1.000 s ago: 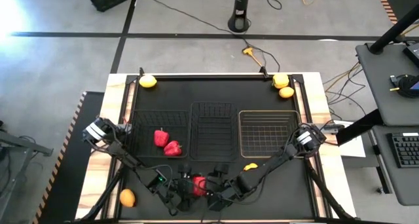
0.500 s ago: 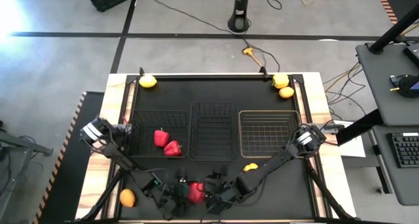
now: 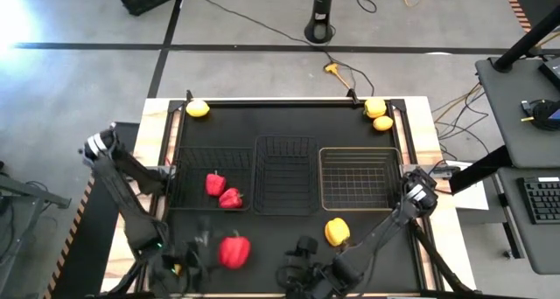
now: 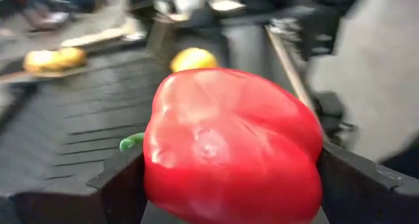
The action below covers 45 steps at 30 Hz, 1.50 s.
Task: Sort produce into baskets
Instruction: Put the red bell pepper into the left black wire basket
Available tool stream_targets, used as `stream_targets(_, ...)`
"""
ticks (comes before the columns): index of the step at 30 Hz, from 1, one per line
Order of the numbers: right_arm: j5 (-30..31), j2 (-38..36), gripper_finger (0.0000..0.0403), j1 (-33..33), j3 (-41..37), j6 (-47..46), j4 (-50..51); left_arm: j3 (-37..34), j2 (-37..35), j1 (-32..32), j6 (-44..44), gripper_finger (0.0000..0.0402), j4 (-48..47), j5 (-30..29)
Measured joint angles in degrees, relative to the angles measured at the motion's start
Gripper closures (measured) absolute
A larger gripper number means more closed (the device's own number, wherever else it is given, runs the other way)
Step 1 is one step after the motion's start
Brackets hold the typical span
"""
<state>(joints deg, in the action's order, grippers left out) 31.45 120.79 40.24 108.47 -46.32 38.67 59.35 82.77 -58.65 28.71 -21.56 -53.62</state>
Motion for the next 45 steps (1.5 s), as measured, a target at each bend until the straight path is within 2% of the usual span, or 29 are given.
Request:
stream_targets(4, 1.49, 0.0, 0.0005, 0.44, -0.76, -2.38, -0.14, -1.14, -6.13, 1.52, 6.76, 0.0066, -12.69, -6.44)
stream_targets(8, 1.63, 0.04, 0.0005, 0.38, -2.22, -4.19, -0.16, -3.28, -9.39, 5.22, 18.98, 0.0066, -27.65, -8.74)
stream_targets(12, 1.63, 0.09, 0.0005, 0.38, -3.39, -5.21, -0.11, -6.2, -10.6, 10.63, 30.27, 0.0066, -39.32, -7.22)
stream_targets(15, 1.63, 0.09, 0.0005, 0.38, -3.58, -5.29, -0.07, -9.03, -11.23, 16.21, 35.32, 0.0066, -42.79, -2.59)
stream_targets(19, 1.65, 0.09, 0.0005, 0.36, -3.58, -5.13, -0.12, -12.93, -11.42, 24.33, 39.58, 0.0065, -42.37, 6.45)
stream_targets(22, 1.65, 0.09, 0.0005, 0.36, -3.58, -5.1, -0.13, -15.23, -11.36, 27.35, 41.73, 0.0065, -41.25, 9.31)
stream_targets(27, 1.65, 0.11, 0.0005, 0.36, -3.58, -5.02, 0.02, -16.2, -11.42, 27.65, 43.08, 0.0065, -39.71, 7.28)
stream_targets(32, 1.65, 0.13, 0.0005, 0.36, -3.58, -4.7, 0.02, -16.68, -11.05, 27.79, 42.06, 0.0065, -33.88, 1.95)
stream_targets(35, 1.65, 0.13, 0.0005, 0.36, -3.58, -4.74, -0.03, -17.8, -10.18, 28.15, 42.99, 0.0065, -30.36, 0.82)
stream_targets(39, 1.65, 0.13, 0.0005, 0.36, -3.58, -5.05, -0.17, -19.94, -9.52, 28.17, 43.88, 0.0065, -24.74, 0.4)
stream_targets(45, 1.65, 0.15, 0.0005, 0.36, -3.58, -5.1, -0.19, -20.36, -9.31, 28.2, 44.7, 0.0042, -24.81, 2.79)
